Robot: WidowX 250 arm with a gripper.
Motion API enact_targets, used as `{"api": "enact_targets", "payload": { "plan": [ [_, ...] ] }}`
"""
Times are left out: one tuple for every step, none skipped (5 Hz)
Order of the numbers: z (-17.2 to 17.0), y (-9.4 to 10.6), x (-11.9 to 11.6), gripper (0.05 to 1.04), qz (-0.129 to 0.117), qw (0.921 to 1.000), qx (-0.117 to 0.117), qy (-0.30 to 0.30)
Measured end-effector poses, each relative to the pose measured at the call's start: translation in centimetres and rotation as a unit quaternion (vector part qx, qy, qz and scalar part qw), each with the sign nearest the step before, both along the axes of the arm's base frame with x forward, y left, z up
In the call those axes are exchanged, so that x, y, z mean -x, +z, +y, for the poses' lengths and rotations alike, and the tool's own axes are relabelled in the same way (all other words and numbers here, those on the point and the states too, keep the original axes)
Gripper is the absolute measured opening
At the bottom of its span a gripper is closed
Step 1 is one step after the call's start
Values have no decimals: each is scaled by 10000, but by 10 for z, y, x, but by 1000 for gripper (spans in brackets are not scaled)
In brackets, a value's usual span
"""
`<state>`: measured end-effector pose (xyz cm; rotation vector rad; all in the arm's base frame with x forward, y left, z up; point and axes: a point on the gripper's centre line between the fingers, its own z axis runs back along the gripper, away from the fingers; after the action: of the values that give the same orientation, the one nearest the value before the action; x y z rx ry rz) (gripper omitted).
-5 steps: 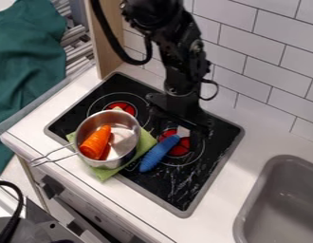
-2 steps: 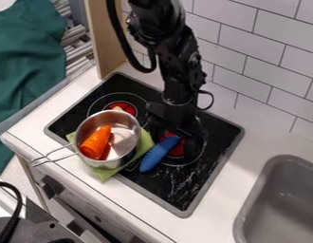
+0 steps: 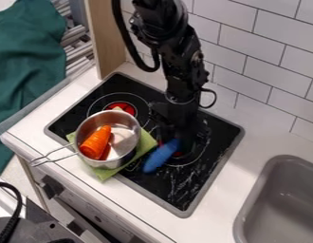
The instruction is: Move the blue metal spoon to the left side of the metal container
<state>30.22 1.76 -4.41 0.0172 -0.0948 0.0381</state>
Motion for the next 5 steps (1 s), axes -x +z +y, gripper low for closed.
{"api": "enact_targets", "payload": {
  "plan": [
    [-1, -1, 1, 324, 22, 10000, 11, 13],
    [-13, 6, 8, 324, -1, 9998, -45, -197],
    [-32, 60, 2, 323, -812, 9955, -183, -463],
    [-33, 99, 9, 321, -1139, 9925, -320, -325],
    [-14, 110, 10, 321, -918, 9952, -350, 50]
  ]
}}
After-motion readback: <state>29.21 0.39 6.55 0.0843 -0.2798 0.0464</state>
